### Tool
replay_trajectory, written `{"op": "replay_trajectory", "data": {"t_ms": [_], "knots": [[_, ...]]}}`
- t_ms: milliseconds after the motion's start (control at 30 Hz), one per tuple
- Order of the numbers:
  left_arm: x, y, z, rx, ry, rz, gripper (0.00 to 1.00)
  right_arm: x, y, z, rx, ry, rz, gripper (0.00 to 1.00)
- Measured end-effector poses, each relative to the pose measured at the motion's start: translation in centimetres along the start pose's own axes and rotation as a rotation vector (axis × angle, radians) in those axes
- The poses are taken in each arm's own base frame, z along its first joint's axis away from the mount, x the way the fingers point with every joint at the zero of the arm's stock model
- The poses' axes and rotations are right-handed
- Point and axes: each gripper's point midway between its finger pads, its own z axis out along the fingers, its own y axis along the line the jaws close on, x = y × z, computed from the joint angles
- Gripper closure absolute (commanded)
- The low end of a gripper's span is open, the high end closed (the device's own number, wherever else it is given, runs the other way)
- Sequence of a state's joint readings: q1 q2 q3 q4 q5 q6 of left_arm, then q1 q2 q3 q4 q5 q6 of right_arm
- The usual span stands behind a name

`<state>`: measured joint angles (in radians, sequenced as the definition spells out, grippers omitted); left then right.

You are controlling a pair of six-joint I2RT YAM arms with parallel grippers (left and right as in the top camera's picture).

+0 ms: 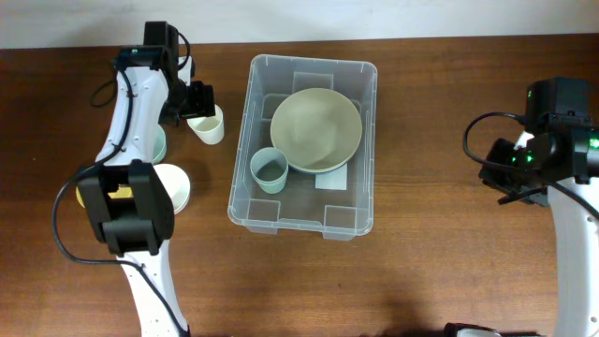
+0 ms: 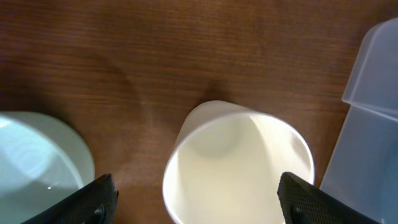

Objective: Pack container
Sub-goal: 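Move the left gripper to the white cup and grasp its rim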

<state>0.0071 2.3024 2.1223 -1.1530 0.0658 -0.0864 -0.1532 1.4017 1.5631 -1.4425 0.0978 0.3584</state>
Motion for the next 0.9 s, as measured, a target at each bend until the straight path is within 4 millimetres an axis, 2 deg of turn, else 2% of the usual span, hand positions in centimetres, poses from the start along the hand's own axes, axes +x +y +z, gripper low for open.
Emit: {"op": "replay_trajectory", "data": {"t_ms": [100, 200, 300, 367, 400, 567, 667, 833, 900], "knots": [[0.3, 0.0, 1.2, 0.006, 0.024, -0.001, 0.25, 0.0, 0.0, 0.0, 0.0, 0.0, 0.0, 0.67], [0.5, 0.0, 1.9, 0.008, 0.037, 0.001, 0.39, 0.0, 0.0, 0.0, 0.0, 0.0, 0.0, 0.68], [0.4, 0.0, 2.0, 0.009, 0.034, 0.006, 0.44, 0.0, 0.0, 0.0, 0.0, 0.0, 0.0, 0.68], [0.4, -0.1, 2.0, 0.01, 0.034, 0.005, 0.52, 0.0, 0.0, 0.0, 0.0, 0.0, 0.0, 0.68], [0.4, 0.0, 2.1, 0.01, 0.036, 0.007, 0.6, 0.0, 0.0, 0.0, 0.0, 0.0, 0.0, 0.68], [0.5, 0.0, 2.2, 0.01, 0.038, 0.009, 0.73, 0.0, 0.0, 0.0, 0.0, 0.0, 0.0, 0.68], [0.5, 0.0, 2.2, 0.01, 0.039, 0.009, 0.85, 0.0, 0.0, 0.0, 0.0, 0.0, -0.001, 0.67], [0.5, 0.0, 2.2, 0.01, 0.039, 0.01, 0.99, 0.0, 0.0, 0.0, 0.0, 0.0, 0.0, 0.68], [0.5, 0.0, 2.2, 0.01, 0.039, 0.011, 0.99, 0.0, 0.0, 0.0, 0.0, 0.0, -0.001, 0.67]]}}
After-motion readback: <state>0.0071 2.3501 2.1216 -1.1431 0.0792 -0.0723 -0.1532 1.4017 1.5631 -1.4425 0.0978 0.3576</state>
